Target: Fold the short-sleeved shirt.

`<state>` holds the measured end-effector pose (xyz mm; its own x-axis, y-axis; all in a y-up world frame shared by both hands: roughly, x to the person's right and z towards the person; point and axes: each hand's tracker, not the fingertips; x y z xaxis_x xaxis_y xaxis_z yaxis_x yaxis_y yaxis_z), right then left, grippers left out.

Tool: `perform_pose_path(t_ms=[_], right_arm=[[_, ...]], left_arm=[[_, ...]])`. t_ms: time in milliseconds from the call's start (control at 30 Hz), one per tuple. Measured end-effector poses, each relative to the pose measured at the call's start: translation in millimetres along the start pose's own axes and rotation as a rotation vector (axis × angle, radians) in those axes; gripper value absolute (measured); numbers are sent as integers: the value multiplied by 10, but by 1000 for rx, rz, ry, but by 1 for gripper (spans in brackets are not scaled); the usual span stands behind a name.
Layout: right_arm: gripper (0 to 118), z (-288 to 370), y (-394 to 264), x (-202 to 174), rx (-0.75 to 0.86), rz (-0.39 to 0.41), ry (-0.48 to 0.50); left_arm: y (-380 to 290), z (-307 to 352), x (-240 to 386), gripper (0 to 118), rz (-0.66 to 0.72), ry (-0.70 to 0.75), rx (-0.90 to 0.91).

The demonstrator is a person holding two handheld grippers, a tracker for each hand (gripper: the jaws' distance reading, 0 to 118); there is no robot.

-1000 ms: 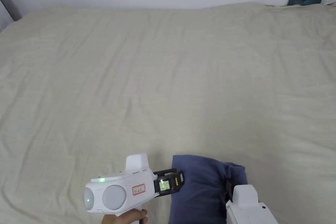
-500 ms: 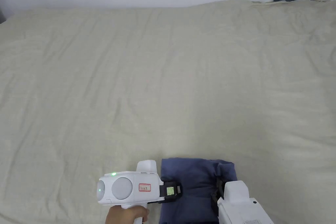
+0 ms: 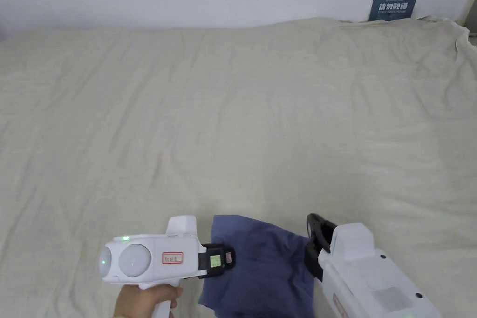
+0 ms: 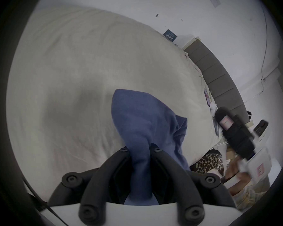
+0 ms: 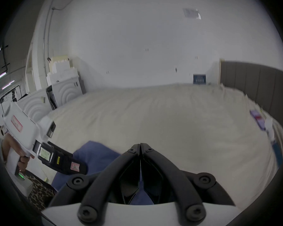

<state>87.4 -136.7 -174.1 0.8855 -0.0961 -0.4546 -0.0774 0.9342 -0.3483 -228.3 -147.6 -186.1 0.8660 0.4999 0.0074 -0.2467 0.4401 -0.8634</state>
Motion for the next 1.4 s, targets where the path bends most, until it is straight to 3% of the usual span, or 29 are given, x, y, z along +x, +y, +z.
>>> perform_pose_path(t_ms=[367, 667, 933, 1167, 1233, 1333, 1367, 1400], right_arm=[[0, 256, 887, -113, 181, 46, -19], [0, 53, 1056, -171, 202, 69, -45], [0, -263, 1031, -155, 168, 45, -82], [0, -308, 982, -115, 140, 37, -102], [0, -266, 980, -115, 135, 43, -104], [0, -174, 1005, -108, 128, 41, -105], [0, -158, 1012, -99, 124, 40, -107], [0, -225, 1096, -124, 120, 37, -112]], left_arm=[[640, 1100, -1137, 14, -87, 337, 65], [976, 1921, -2392, 14, 27, 651, 99], [962, 1901, -3130, 14, 175, 721, 60], [921, 1744, -3190, 18, 190, 762, 62], [921, 1716, -3180, 41, 192, 822, 71], [913, 1734, -3090, 99, 181, 900, 92], [906, 1771, -3043, 112, 183, 903, 116], [911, 1819, -2968, 118, 186, 905, 138]])
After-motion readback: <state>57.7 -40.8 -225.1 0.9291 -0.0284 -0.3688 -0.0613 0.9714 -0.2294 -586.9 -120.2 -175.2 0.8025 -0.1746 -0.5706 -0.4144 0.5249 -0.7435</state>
